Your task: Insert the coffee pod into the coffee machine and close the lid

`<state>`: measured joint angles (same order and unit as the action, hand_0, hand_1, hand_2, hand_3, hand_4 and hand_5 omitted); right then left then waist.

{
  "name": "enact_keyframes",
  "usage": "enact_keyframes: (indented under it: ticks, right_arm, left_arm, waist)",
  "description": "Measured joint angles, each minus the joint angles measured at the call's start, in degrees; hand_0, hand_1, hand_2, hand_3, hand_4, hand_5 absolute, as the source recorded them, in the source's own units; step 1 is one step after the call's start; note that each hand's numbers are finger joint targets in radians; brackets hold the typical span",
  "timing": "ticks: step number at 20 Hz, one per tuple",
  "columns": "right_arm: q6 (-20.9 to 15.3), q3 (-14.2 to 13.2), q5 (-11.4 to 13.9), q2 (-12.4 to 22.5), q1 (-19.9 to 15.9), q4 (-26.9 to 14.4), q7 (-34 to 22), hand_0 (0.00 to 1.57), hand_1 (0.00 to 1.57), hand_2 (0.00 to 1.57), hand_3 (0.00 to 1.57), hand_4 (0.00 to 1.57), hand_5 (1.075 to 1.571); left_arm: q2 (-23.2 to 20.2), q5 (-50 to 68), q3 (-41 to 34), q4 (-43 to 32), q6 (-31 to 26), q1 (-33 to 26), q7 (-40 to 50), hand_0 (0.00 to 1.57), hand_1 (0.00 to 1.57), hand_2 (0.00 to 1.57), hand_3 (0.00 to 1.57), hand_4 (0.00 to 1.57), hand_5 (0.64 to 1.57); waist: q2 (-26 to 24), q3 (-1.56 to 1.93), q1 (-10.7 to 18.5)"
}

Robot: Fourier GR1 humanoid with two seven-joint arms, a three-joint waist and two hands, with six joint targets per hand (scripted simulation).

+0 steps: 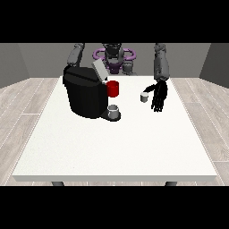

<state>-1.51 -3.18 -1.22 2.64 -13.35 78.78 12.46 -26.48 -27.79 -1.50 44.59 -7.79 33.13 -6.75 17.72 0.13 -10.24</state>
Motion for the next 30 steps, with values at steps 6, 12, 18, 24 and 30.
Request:
enact_keyframes:
  ticks: [6, 12, 18, 24, 30]
  right_arm:
    - [-0.44, -1.32, -0.81, 0.45, -1.41, -1.32, -0.97, 0.0, 0.0, 0.0, 0.0, 0.38, 1.571]
    - [-0.6, -1.57, -0.91, 0.5, -2.73, -2.63, -0.61, 0.0, 0.0, 0.0, 0.0, 0.36, 1.571]
    - [-1.9, -0.65, -0.16, -0.41, -2.15, -3.79, -0.74, 0.0, 0.0, 0.0, 0.0, 0.29, 1.571]
    - [-1.88, -1.02, -0.6, -0.18, -3.15, -4.37, -2.01, 0.0, 0.0, 0.0, 0.0, 0.4, 1.571]
    - [-1.34, -1.89, -1.03, 0.11, -2.12, -6.95, 0.42, 0.0, 0.0, 0.0, 0.0, 0.4, 1.571]
  left_arm:
    - [-0.15, -0.57, -0.75, -4.15, -2.03, 2.34, -1.85, 0.0, 0.0, 0.39, 0.0, 0.0, 1.571]
    - [-0.02, -3.33, -0.73, -5.65, 2.08, 3.31, -4.24, 1.07, 1.07, 1.15, 1.08, 0.0, 1.571]
    - [0.71, -6.92, 0.65, -6.44, 5.42, 3.15, -4.11, 1.21, 1.21, 1.22, 1.09, 0.0, 1.571]
    - [1.6, -8.83, 1.62, -6.98, 5.92, 3.52, -4.56, 1.29, 1.29, 1.28, 1.11, 0.07, 1.571]
    - [4.15, -10.72, 2.61, -7.12, 7.49, 3.44, -4.17, 1.15, 1.15, 1.26, 1.18, 0.32, 1.571]
  waist:
    - [-0.51, 0.22, 0.26]
    - [0.1, 0.51, 0.47]
    - [-1.85, 0.55, 0.21]
    - [-2.62, 0.57, -0.2]
    - [-3.64, 0.46, 0.51]
